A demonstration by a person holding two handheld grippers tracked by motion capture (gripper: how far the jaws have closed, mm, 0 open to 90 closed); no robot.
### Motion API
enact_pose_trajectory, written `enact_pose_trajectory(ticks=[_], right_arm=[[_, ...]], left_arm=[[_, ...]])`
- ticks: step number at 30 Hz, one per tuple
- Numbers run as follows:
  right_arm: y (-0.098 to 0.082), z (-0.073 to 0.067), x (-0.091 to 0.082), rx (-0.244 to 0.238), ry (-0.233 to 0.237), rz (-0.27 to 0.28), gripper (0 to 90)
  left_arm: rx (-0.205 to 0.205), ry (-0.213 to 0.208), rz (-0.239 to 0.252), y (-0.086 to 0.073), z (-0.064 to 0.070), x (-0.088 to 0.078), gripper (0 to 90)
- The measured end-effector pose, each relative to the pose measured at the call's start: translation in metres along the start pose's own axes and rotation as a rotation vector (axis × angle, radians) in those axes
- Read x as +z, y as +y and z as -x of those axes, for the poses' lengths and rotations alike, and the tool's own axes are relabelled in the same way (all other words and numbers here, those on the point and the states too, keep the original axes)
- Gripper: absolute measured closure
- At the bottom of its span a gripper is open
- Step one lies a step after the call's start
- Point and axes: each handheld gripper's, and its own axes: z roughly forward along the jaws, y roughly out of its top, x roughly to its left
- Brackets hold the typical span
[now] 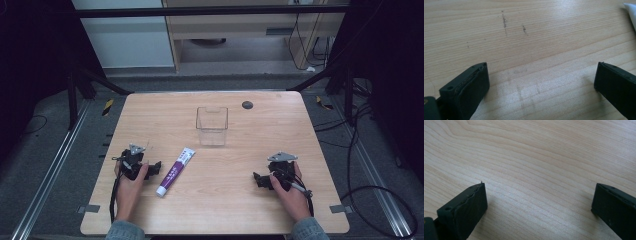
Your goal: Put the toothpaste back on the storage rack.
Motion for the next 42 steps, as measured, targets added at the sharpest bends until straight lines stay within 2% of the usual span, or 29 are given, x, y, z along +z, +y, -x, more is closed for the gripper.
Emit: enact_pose_trajectory(ticks=[8, 10, 13, 16, 22, 25, 28, 30, 32, 34, 39, 42], right_arm=[[0.0, 0.0, 0.0, -0.002, 0.0, 0.0, 0.3], [0.0, 0.0, 0.0, -0.005, 0.002, 0.0, 0.3], [0.0, 0.0, 0.0, -0.006, 0.003, 0.0, 0.3], [0.0, 0.0, 0.0, -0.007, 0.003, 0.0, 0.3], [0.0, 0.0, 0.0, -0.006, 0.003, 0.0, 0.3], [0.0, 0.0, 0.0, -0.008, 0.002, -0.001, 0.3], [0.0, 0.0, 0.0, -0.008, 0.003, -0.001, 0.3], [0.0, 0.0, 0.0, -0.008, 0.003, -0.001, 0.3], [0.0, 0.0, 0.0, -0.008, 0.003, -0.001, 0.3], [0.0, 0.0, 0.0, -0.008, 0.003, -0.001, 0.3], [0.0, 0.0, 0.0, -0.009, 0.002, -0.001, 0.4], [0.0, 0.0, -0.001, -0.01, 0.001, -0.001, 0.5]], left_arm=[[-0.01, 0.006, 0.006, 0.0, -0.001, 0.0, 0.0], [-0.005, 0.011, 0.009, 0.0, -0.001, -0.003, 4.1], [0.017, 0.041, 0.045, 0.001, 0.0, -0.011, 2.9], [0.022, 0.069, 0.079, 0.001, 0.0, -0.021, 2.8], [0.037, 0.084, 0.13, 0.004, 0.003, -0.04, 3.0], [0.048, 0.107, 0.159, 0.006, 0.006, -0.048, 3.0], [0.024, 0.091, 0.185, 0.01, 0.009, -0.055, 3.9], [0.025, 0.075, 0.203, 0.012, 0.014, -0.06, 3.8], [0.051, 0.069, 0.204, 0.014, 0.021, -0.065, 3.7], [0.093, 0.06, 0.186, 0.017, 0.029, -0.068, 3.7], [0.196, 0.035, 0.111, 0.025, 0.047, -0.076, 3.7], [0.233, 0.0, 0.059, 0.027, 0.057, -0.076, 3.6]])
